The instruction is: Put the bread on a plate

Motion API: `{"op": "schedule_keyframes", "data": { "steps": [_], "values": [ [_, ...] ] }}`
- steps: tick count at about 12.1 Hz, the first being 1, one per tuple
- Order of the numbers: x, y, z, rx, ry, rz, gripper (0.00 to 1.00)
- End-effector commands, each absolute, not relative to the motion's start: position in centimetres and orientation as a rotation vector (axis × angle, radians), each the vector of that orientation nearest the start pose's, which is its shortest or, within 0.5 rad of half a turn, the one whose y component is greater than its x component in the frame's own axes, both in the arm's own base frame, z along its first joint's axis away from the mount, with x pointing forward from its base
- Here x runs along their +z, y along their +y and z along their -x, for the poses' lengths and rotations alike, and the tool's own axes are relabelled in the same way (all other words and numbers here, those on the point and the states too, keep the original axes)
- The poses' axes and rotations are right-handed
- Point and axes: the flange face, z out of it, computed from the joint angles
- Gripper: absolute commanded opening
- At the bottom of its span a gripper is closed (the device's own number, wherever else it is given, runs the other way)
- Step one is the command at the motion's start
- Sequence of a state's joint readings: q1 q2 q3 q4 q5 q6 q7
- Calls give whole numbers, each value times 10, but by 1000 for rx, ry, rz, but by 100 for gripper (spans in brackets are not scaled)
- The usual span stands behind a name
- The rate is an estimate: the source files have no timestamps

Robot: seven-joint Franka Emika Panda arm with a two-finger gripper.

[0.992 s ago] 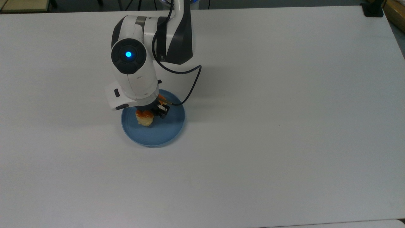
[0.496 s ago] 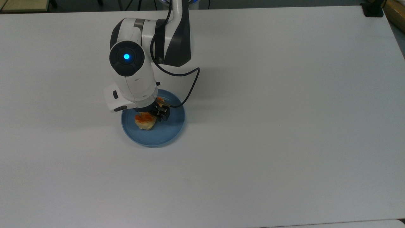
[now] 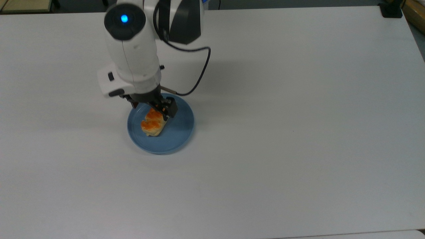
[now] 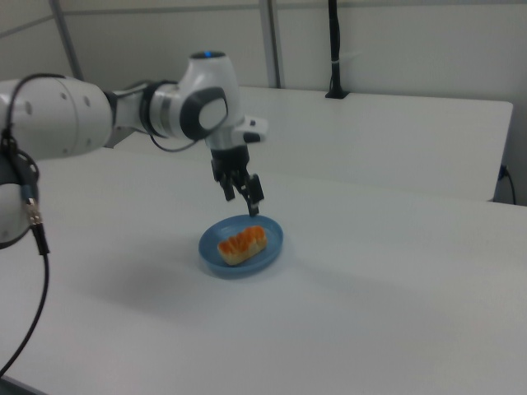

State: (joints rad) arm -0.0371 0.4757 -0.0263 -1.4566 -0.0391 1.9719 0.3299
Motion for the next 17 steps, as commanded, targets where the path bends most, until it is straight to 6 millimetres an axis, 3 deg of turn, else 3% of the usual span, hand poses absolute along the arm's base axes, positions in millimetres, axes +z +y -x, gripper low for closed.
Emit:
{"op": "schedule_keyframes", "data": {
  "steps": [1, 4, 8, 10, 17],
  "values": [
    [480, -45, -657, -89, 605, 3129, 100],
    [526, -41, -623, -48, 436, 3160, 100],
    [558, -23, -600, -86, 280, 3177, 100],
    [558, -19, -599, -79, 181, 3184, 100],
    [561, -29, -597, -62, 203, 3187, 100]
  ]
}}
